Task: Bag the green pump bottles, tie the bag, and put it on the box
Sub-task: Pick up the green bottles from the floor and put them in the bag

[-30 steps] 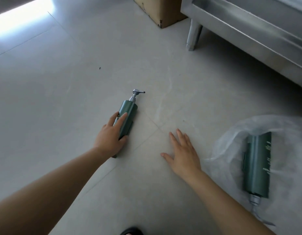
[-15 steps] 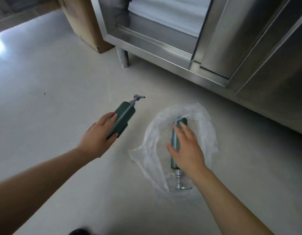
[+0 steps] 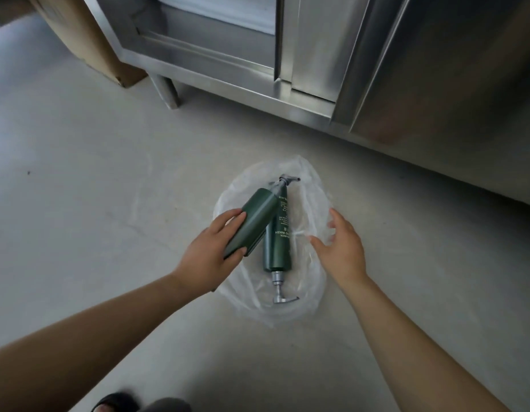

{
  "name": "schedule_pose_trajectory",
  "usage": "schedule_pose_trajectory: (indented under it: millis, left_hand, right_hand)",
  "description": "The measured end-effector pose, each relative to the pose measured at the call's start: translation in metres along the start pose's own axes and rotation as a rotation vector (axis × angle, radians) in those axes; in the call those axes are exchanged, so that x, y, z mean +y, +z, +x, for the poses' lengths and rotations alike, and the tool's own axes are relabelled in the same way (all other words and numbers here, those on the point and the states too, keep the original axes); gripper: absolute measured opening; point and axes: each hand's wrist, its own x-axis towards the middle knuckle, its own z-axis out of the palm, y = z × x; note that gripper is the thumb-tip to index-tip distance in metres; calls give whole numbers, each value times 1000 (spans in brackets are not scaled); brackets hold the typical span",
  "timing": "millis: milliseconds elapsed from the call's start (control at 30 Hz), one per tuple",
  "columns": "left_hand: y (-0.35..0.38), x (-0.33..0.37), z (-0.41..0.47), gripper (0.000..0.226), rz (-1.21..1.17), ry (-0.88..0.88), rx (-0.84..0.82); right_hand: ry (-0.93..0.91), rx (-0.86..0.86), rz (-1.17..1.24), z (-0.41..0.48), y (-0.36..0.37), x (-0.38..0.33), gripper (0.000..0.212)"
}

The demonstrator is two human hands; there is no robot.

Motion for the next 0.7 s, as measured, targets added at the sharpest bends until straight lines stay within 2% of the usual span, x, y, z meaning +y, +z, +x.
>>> schedule_pose_trajectory:
  millis: [167, 267, 433, 700]
  left_hand:
    - [8, -7, -5, 62, 2, -3, -48]
    - [12, -9, -7, 62, 4, 35, -76]
    - [14, -10, -10, 63, -14, 55, -109]
    - [16, -6, 5, 63, -14, 84, -130]
  right_hand:
    - [-5, 66, 43, -1, -2, 3, 44]
    - [2, 119, 82, 0, -11, -1, 36]
    - [-5, 191, 99, 4, -22, -13, 33]
    - [9, 207, 99, 4, -28, -17, 36]
